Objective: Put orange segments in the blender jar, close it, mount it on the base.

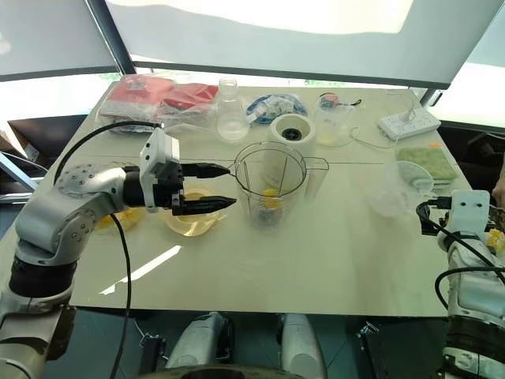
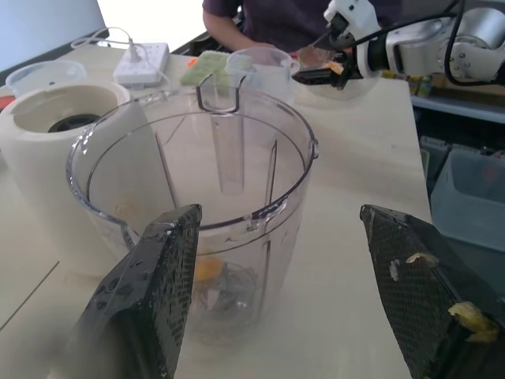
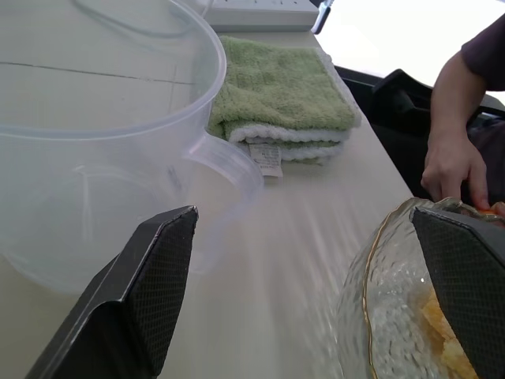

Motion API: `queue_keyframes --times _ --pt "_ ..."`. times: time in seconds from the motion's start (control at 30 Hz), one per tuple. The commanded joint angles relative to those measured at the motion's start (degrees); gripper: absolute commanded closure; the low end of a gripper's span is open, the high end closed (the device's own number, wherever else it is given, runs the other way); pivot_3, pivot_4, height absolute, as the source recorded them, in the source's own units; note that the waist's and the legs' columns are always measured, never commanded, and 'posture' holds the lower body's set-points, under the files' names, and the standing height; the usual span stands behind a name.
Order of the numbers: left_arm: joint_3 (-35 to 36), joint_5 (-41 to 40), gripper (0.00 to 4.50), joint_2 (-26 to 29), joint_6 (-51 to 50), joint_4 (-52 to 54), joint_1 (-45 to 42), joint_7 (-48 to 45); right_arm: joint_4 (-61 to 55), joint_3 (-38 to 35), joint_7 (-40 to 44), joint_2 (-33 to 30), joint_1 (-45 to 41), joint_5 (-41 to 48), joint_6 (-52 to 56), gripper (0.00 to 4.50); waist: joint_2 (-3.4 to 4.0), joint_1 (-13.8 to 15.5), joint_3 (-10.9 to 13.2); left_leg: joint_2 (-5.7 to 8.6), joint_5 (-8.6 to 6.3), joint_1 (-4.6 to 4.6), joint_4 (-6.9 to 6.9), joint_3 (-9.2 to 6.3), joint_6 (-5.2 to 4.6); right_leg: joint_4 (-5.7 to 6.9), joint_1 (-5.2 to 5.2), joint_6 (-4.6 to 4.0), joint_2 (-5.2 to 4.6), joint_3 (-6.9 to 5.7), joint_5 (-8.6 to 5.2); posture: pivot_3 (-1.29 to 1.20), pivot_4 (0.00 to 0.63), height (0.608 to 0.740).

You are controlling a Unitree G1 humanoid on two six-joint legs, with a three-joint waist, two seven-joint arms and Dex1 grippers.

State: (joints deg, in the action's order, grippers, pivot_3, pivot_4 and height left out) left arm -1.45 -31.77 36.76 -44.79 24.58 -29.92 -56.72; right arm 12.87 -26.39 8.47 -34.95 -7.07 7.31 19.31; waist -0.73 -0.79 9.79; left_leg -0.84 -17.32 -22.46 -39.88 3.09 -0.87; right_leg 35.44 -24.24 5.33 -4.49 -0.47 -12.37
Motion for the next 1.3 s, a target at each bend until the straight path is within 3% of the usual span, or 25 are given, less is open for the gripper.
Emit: queue_keyframes --times 0.03,0.57,0.63,0.87,1.1,1.3 --pt "0.6 -1.9 1.18 1.0 -0.5 2.7 -0.3 0.7 1.9 0.2 0.1 -1.8 -1.8 -1.2 -2.8 0.0 0.0 0.0 0.0 0.0 0.0 0.0 0.0 0.0 0.0 0.0 0.0 0.0 0.0 0.0 0.0 0.0 0.15 0.74" --pt "4.2 -9.8 1.18 8.6 -5.1 6.2 1.6 0.9 31.3 4.1 -2.0 -3.2 -16.9 -4.1 -18.8 0.0 0.03 -0.4 0.0 0.0 0.0 0.03 0.04 0.08 0.0 -0.01 -0.05 0.0 0.02 0.08 0.0 0.0 0.15 0.74" --pt "4.6 -10.2 1.1 9.2 -5.1 6.0 1.7 1.2 34.0 4.6 -1.8 -3.3 -18.2 -4.2 -20.8 0.82 0.03 -0.3 0.0 0.0 0.0 0.03 0.04 0.09 0.0 -0.02 -0.05 0.0 0.02 0.09 0.0 0.0 0.15 0.74" --pt "6.4 -12.0 1.1 11.1 -5.5 5.9 2.7 1.8 36.8 5.7 -1.3 -3.2 -19.6 -3.5 -23.8 4.33 0.03 -0.4 0.1 0.0 0.0 0.02 0.13 0.11 0.0 -0.1 -0.06 0.01 0.02 0.12 0.0 0.0 0.15 0.74" --pt "6.0 -11.9 1.1 11.2 -4.8 4.3 2.0 1.9 34.7 6.2 -1.1 -3.2 -19.9 -3.5 -23.7 4.42 0.03 -0.3 0.0 0.01 0.0 0.03 0.14 0.12 0.01 -0.12 -0.05 0.01 0.01 0.13 0.0 0.0 0.15 0.74" --pt "6.8 -10.1 1.1 13.1 -2.6 -0.8 -0.7 -0.1 18.0 6.5 1.6 -5.6 -22.3 -2.4 -18.9 4.42 0.3 -0.5 0.2 0.0 0.01 0.03 0.15 0.15 0.01 -0.07 -0.11 0.02 0.02 0.15 0.01 0.0 0.15 0.74"
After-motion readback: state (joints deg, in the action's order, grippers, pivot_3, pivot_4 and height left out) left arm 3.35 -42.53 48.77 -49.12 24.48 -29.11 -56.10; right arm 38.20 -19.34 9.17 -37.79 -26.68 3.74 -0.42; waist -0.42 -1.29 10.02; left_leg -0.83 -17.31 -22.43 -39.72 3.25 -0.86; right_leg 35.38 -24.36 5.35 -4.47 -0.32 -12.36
